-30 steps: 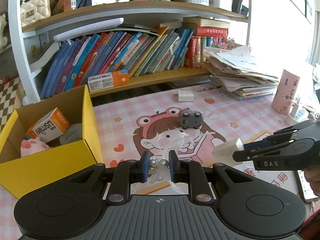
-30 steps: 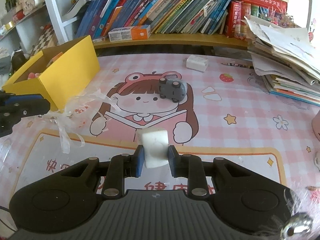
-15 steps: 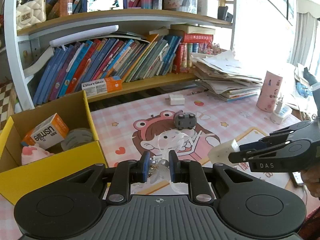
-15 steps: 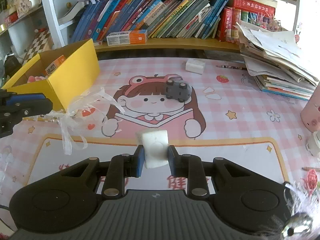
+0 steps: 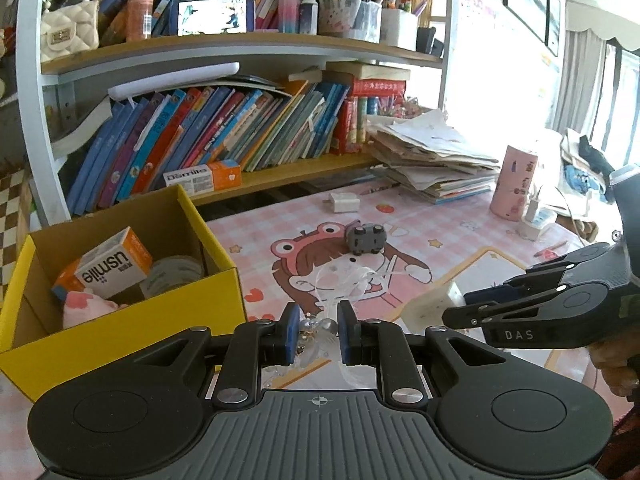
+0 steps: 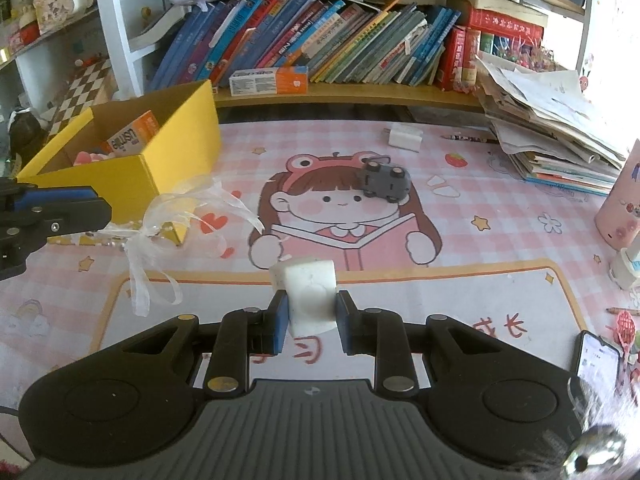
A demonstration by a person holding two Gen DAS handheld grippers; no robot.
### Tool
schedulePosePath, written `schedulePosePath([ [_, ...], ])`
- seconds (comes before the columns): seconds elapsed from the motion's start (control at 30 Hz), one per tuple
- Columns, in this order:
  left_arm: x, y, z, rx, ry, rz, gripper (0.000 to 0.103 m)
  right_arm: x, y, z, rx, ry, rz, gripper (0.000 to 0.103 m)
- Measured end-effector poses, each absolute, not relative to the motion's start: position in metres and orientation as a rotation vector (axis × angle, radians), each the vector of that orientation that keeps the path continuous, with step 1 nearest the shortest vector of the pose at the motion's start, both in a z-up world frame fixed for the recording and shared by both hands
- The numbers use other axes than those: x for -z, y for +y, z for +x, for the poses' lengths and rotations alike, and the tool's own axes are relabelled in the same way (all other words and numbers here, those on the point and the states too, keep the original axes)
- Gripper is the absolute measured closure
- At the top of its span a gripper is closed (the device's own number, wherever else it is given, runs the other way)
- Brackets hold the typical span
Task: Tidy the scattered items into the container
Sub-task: 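Carry the hair clip and white block with both tools over the yellow box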
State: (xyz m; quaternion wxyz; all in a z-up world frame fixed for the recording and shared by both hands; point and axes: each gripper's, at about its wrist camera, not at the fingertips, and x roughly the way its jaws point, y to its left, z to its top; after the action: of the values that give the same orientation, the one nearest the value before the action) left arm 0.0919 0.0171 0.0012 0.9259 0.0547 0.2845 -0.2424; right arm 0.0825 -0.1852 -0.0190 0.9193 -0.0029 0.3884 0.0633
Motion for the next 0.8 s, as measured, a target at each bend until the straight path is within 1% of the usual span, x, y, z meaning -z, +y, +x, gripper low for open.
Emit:
schedulePosePath([
  [0.43,-0.015,0.067,0.074,0.504,0.528,0.088,0.084,0.006,-0.129,0.069,-0.163,0.767,-0.028,0.080],
  [0.8,-0.035,0.117,0.060,0.452,0.453,0.009,0.084,-0.012,-0.083,0.064,-0.258,0.724,-0.059,0.080],
])
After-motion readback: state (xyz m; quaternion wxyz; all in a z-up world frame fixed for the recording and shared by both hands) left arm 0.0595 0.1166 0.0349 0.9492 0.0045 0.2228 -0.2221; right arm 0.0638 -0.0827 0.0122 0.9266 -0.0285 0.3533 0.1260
